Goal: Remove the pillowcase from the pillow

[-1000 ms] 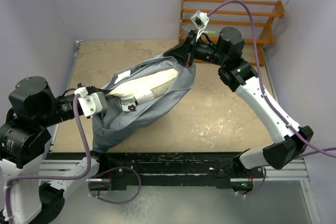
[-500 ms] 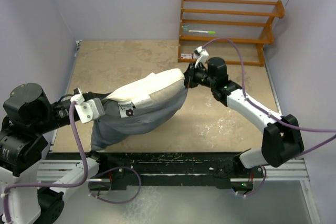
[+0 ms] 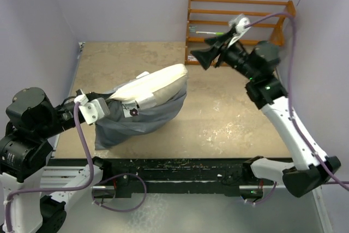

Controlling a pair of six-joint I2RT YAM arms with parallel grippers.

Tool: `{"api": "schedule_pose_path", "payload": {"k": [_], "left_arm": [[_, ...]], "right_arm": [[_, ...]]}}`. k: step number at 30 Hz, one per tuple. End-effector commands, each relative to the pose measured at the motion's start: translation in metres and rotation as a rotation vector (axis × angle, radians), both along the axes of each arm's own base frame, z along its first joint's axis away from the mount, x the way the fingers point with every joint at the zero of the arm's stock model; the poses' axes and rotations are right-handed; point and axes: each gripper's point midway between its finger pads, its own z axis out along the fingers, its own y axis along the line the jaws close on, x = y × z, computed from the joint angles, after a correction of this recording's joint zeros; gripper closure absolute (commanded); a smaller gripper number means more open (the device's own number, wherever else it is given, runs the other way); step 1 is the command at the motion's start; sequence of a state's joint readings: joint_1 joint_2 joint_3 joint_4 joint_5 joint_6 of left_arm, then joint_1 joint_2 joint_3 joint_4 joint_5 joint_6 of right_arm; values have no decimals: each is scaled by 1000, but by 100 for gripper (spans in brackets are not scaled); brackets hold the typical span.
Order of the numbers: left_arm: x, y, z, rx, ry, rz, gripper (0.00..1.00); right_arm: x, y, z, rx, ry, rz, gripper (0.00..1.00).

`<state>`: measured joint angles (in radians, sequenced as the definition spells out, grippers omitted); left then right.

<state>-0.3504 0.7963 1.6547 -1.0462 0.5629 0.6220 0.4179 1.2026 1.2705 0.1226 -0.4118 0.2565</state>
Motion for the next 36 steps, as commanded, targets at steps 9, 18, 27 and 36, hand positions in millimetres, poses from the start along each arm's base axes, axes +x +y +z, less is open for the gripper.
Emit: {"api": "schedule_pose_path", "payload": {"k": [9, 18, 27, 36], "left_arm": [[14, -9, -4, 14, -36, -35, 100], [12, -12, -13, 37, 17, -60, 100], [8, -13, -15, 45, 39, -78, 100], [0, -15, -9, 39, 51, -103, 100]], "right_arm": [[-140, 100, 59, -313, -355, 560, 15], [-144, 126, 12, -556, -355, 587, 16], [-137, 115, -9, -675, -370, 558, 17], [-115, 120, -27, -837, -450, 474, 16]]}}
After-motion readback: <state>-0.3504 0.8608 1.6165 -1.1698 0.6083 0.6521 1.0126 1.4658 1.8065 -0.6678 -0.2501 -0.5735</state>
